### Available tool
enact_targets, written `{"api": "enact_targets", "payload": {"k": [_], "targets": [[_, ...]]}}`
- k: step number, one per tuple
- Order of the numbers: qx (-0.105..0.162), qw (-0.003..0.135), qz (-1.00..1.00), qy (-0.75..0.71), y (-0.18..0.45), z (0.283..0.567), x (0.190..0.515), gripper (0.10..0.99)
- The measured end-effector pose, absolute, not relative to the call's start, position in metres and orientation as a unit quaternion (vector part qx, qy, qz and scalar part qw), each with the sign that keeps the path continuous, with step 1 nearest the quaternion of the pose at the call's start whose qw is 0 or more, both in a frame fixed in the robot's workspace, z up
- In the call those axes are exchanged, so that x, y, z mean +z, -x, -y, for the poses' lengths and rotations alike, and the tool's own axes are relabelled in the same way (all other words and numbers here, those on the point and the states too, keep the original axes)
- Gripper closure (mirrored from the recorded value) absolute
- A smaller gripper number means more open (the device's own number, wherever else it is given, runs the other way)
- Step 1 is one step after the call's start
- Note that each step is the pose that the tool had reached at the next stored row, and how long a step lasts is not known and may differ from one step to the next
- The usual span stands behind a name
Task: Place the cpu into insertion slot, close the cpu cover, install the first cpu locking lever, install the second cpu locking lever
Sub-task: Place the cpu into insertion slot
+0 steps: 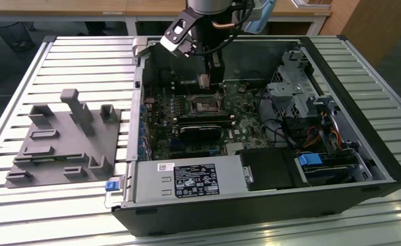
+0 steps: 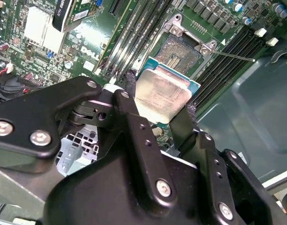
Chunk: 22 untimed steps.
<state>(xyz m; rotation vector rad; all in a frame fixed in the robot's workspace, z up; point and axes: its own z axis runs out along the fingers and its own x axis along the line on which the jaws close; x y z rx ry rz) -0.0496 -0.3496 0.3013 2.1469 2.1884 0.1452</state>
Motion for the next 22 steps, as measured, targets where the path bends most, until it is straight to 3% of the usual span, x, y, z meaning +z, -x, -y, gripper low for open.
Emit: {"api": "enact_targets", "payload": {"k": [22], "targets": [[0.047, 0.037, -0.698, -0.714, 0.05, 0.347, 0.281, 0.545]]}}
